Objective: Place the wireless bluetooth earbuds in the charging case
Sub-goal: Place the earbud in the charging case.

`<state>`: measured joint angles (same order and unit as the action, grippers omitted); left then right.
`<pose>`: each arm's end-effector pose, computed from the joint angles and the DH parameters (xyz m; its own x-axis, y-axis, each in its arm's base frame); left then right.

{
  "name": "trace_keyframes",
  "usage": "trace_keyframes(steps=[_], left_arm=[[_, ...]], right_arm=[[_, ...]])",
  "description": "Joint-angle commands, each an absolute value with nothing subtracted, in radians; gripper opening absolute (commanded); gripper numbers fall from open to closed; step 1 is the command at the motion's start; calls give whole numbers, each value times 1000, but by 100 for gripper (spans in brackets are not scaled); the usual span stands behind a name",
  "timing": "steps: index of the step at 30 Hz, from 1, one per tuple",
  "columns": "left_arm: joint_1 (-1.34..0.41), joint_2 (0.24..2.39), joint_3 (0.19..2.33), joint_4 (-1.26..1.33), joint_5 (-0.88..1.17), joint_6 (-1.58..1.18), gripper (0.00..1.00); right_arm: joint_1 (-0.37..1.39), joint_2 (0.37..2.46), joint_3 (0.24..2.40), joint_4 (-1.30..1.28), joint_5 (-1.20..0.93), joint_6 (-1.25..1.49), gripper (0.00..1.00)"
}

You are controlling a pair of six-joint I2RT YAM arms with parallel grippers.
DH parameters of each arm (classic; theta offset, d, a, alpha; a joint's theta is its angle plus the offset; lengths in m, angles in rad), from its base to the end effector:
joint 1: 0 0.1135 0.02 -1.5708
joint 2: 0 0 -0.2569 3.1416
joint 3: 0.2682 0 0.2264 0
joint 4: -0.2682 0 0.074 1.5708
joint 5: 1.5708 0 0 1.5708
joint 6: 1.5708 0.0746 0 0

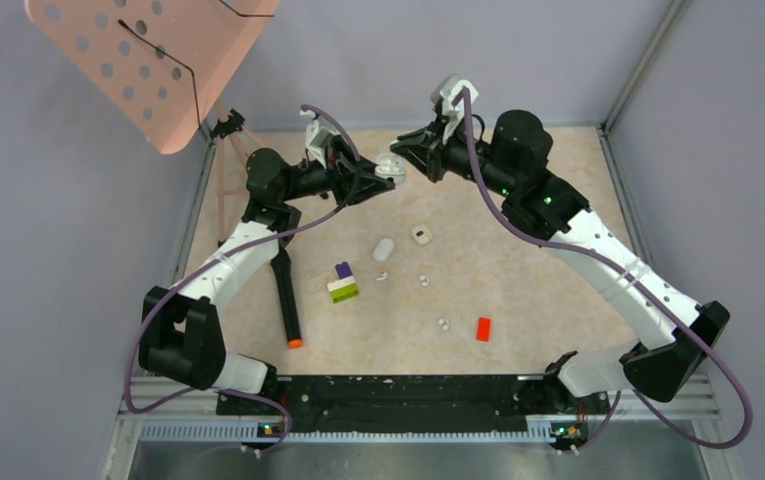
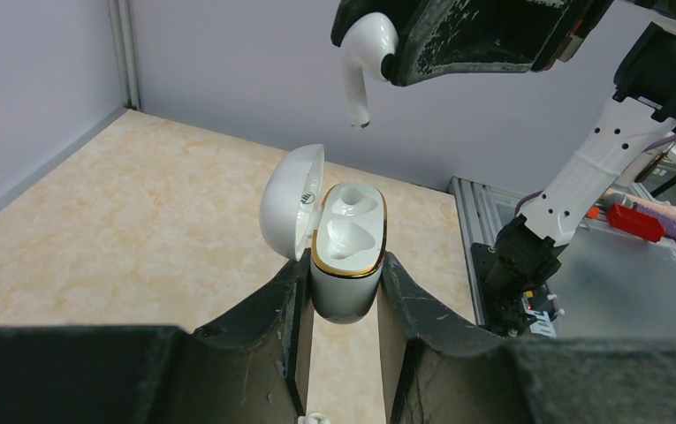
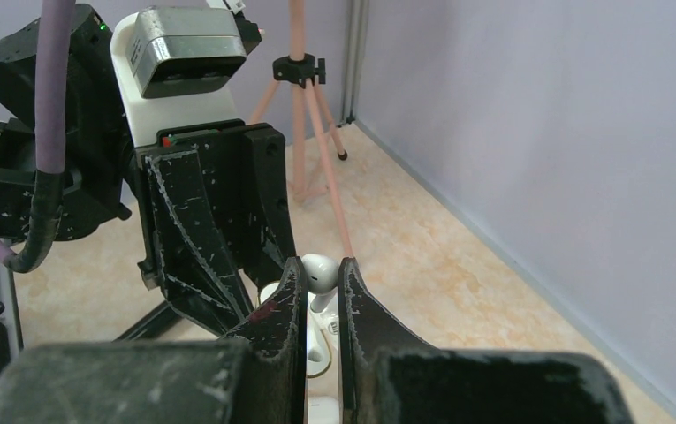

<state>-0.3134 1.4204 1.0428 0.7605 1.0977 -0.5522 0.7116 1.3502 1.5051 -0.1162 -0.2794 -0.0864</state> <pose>0.2713 -0.1577 0.3831 -0.1831 -0.1919 -0.9642 0.9748 0.0919 -0.2034 0.2257 0.2218 0.4628 0.1014 -0.0221 -0.9946 -0.8308 0.5481 -0.0969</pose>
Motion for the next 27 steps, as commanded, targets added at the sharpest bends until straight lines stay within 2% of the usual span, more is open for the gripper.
trace_keyframes(steps=[1,27], left_arm=[[-313,1390,1069,799,1069,-575,0],[-302,1408,1139,804,1026,-652,0]], right_arm=[[723,1334,1532,-73,-306,-57,0],[752,1307,1445,-40,-139,-139,0]])
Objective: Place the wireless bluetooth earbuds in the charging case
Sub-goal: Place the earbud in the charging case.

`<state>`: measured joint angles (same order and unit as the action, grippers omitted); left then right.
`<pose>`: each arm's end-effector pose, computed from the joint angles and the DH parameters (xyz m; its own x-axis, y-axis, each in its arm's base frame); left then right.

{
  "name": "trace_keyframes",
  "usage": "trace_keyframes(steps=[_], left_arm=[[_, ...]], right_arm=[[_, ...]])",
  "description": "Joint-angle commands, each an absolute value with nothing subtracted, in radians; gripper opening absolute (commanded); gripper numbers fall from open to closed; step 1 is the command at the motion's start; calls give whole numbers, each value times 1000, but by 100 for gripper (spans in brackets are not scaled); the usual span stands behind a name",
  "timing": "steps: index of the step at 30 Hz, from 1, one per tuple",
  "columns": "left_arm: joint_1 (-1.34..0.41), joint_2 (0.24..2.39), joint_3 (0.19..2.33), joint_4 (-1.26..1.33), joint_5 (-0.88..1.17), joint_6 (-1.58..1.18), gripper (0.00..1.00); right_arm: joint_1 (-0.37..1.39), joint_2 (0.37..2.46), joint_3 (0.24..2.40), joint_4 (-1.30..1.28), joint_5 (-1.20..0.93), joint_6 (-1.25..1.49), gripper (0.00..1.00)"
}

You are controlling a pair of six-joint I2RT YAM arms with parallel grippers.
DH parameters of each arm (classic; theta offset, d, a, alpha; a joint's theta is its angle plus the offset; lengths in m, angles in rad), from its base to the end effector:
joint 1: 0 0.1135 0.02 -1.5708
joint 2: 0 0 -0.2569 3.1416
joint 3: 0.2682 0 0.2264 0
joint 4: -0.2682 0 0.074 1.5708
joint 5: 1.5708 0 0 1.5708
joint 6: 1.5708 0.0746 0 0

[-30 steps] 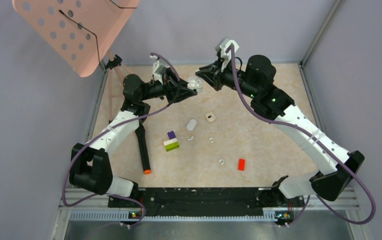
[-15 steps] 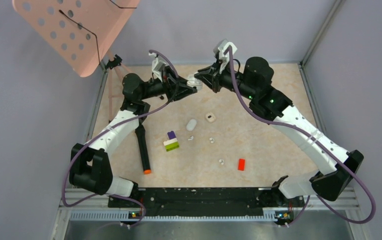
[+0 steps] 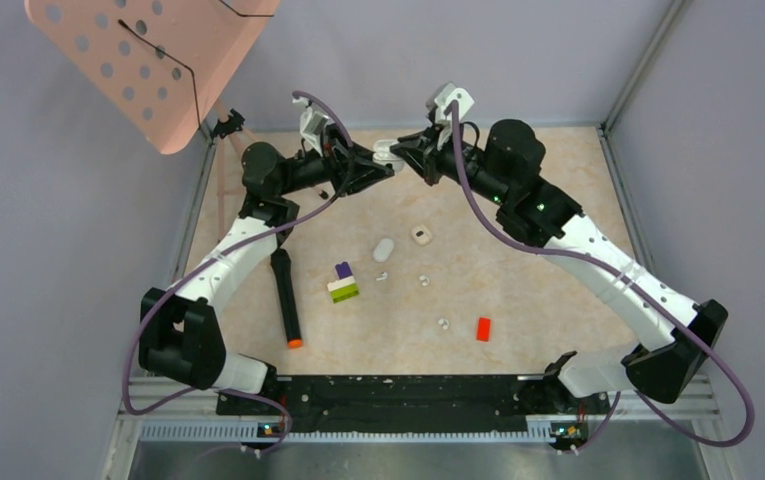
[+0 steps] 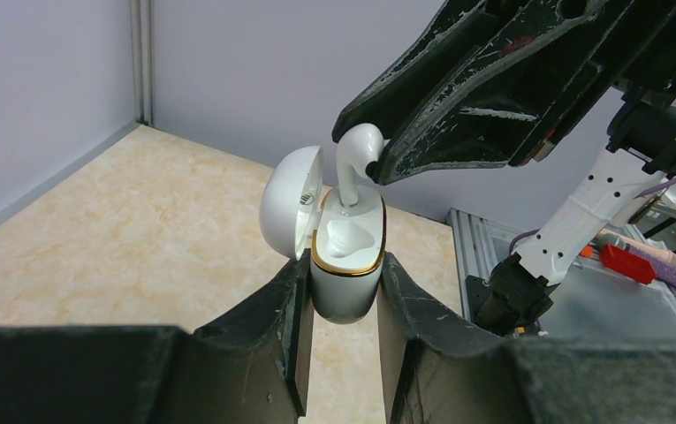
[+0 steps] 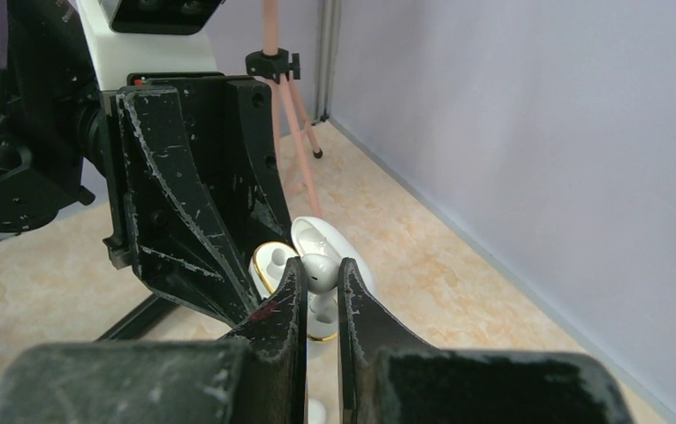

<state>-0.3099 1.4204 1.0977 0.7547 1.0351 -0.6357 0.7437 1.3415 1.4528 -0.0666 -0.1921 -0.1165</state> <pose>0.2751 -0.1554 0.4021 -0.2131 -0.2500 -0.9445 0.9604 0.1237 -0.2495 0.2251 0.2264 0.4541 0.1262 -0.0389 -0.9912 -0.7956 0.5928 -0.1246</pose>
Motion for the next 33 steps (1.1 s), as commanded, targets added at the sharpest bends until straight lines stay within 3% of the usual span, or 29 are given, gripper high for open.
trace_keyframes(steps=[1,20,24,27,33], left_arm=[[-302,1409,1137,803,1026,-652,0],[-286,1402,1127,805,1006,-647,0],[-285,1401,1122,805,1008,-642,0],[-283,1401,1118,808,1009,-640,0],[-283,1403,1111,813,1013,-635,0]], right_arm=[[753,1306,1445,-40,-135,-141,0],[786,1308,1421,-70,-177,-166,0],[788,1318,1450,-107,-178,-155,23],[787,1328,1496,-155,-156,-155,29],[786,1328,1594,-276,-143,-180,58]])
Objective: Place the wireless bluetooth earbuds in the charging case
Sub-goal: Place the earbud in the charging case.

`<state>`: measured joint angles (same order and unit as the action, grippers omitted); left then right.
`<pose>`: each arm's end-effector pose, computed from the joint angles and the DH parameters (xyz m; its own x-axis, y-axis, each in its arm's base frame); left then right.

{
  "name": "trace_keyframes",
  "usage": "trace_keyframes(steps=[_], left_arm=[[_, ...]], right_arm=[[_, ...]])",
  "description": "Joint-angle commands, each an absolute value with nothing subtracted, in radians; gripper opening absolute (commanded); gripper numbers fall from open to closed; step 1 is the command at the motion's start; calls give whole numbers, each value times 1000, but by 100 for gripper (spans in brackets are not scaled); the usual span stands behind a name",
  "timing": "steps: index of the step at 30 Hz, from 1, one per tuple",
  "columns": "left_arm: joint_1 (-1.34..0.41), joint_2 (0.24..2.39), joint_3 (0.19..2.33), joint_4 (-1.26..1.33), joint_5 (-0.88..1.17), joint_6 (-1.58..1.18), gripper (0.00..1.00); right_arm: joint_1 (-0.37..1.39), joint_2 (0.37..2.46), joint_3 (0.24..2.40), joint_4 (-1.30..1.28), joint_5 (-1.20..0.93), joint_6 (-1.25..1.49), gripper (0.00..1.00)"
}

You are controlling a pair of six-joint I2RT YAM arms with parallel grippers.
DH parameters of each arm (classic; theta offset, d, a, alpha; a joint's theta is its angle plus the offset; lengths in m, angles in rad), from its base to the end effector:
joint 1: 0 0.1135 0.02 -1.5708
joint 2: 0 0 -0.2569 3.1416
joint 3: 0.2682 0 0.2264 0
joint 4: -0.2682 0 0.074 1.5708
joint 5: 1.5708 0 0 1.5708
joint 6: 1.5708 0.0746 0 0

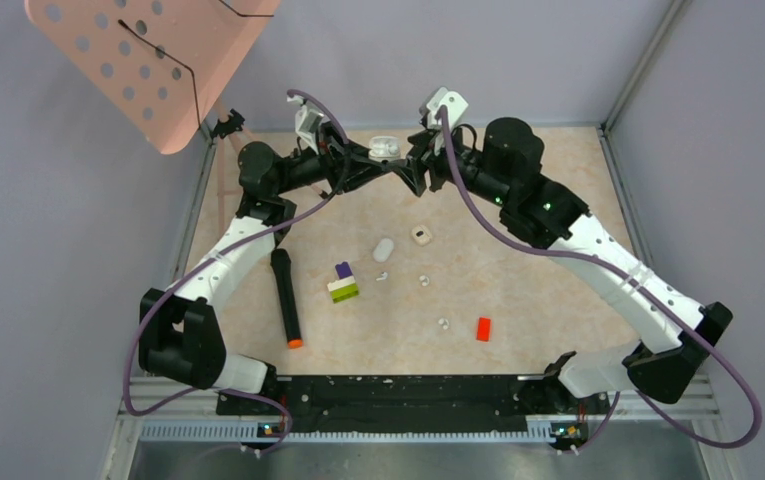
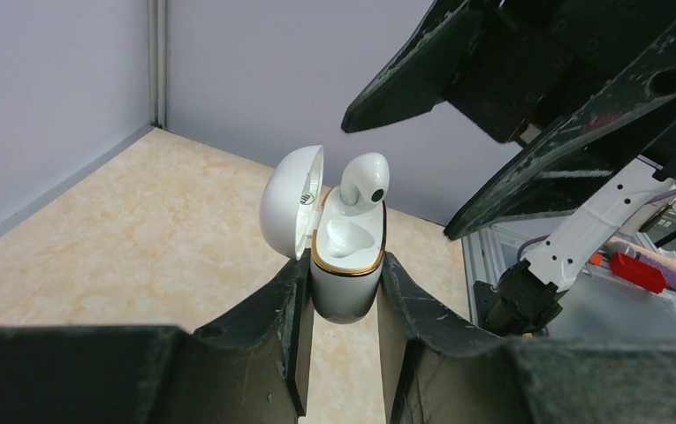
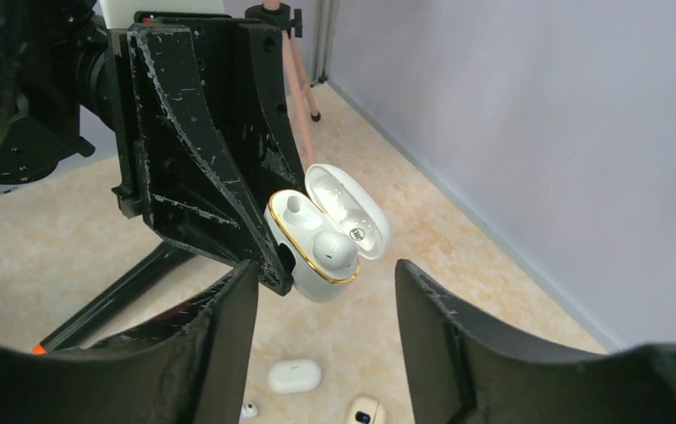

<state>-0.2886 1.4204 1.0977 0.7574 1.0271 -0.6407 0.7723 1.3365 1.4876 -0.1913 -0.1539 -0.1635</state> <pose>0.2787 -0.1493 0.4026 -0.2091 -0.2605 -0.9426 0.9559 0.1488 -0.2532 0.2175 0.2278 0.4496 0.1017 -0.1255 -0.9869 -0.7933 0.5884 -0.1566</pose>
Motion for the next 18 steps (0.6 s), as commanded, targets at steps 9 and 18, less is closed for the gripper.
trace_keyframes(steps=[9,18], left_arm=[[-285,1411,1105,831,1048,-631,0],[-285,1399,1100,832,1068,-623,0]], right_arm=[[739,1345,1679,-406,-196,-139,64],[689,1389,1695,-399,-211,-103,58]])
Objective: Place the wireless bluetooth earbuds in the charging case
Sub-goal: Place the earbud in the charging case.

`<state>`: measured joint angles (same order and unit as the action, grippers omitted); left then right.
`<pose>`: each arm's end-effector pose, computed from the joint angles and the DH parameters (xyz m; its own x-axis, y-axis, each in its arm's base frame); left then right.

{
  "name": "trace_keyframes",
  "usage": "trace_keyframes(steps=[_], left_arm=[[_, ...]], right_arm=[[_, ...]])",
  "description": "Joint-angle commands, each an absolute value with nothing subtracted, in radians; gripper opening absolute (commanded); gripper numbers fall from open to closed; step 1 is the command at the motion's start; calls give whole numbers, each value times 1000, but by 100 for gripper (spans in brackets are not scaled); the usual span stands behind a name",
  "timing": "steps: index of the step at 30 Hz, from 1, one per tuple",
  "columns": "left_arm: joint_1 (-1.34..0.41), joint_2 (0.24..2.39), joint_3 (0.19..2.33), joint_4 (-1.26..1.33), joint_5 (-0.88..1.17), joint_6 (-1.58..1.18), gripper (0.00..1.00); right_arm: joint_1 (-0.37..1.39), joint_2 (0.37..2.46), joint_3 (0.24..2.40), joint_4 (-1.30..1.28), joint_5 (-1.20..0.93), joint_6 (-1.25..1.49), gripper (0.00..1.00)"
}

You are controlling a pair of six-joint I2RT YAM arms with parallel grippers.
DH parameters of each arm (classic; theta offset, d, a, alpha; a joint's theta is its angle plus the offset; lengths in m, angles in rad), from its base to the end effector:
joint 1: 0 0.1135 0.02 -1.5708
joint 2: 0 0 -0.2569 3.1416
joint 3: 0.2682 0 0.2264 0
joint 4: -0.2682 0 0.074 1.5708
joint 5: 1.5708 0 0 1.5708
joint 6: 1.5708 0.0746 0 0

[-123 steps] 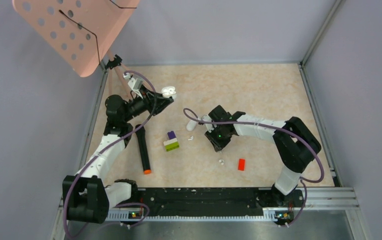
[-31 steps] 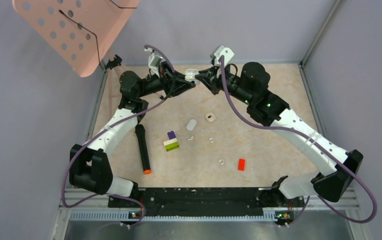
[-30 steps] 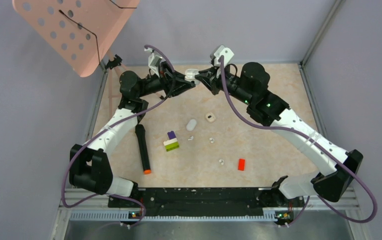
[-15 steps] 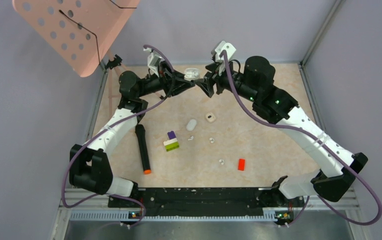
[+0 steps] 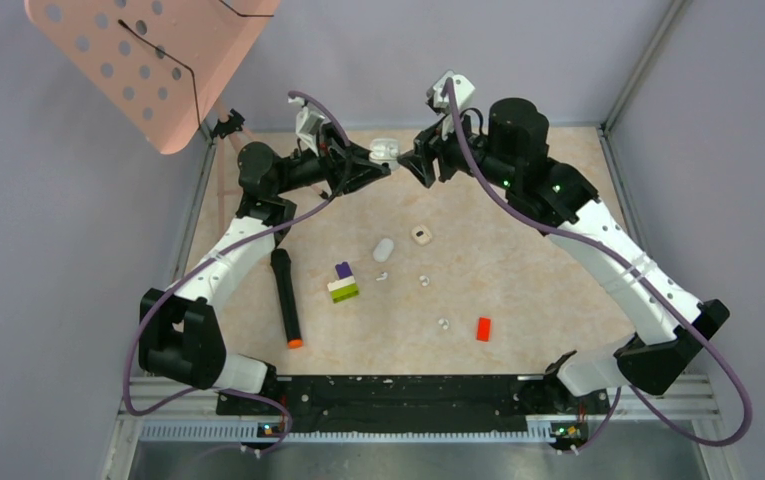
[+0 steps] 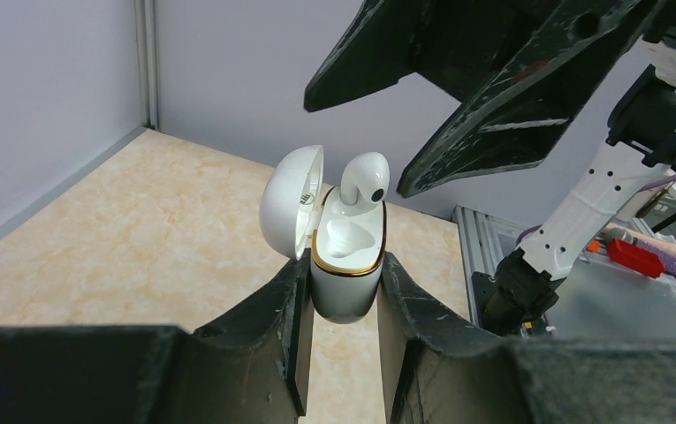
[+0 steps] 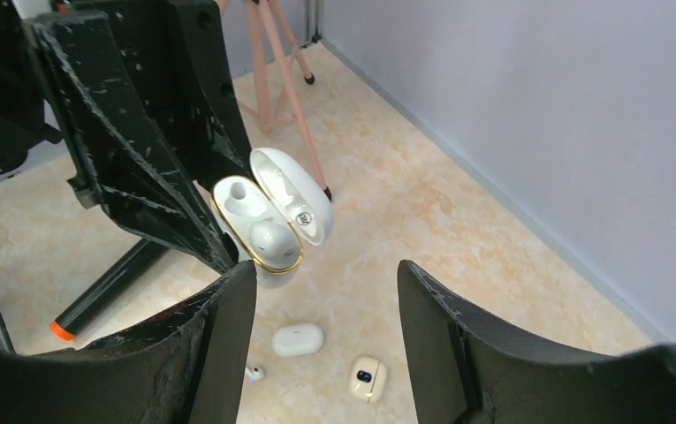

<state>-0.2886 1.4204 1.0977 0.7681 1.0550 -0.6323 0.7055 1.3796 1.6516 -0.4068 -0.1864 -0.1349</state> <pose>0.2764 -0.1497 0.4029 -0.1946 -0.2463 -0.9495 0.9644 0.1287 -0.2310 0.2280 0.2124 0.4624 0.0031 -0.1709 -0.9853 -0.7837 0.6116 -0.1086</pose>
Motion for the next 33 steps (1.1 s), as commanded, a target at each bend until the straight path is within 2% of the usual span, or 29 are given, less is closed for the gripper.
trace_keyframes(steps=[1,33], left_arm=[[-285,1397,1100,833,1070,-622,0],[-292,1389,1086,830,1098,-600,0]], right_arm=[[689,1392,1693,-398,-214,-100,58],[657,1463,1745,-419,-295,-8,54]])
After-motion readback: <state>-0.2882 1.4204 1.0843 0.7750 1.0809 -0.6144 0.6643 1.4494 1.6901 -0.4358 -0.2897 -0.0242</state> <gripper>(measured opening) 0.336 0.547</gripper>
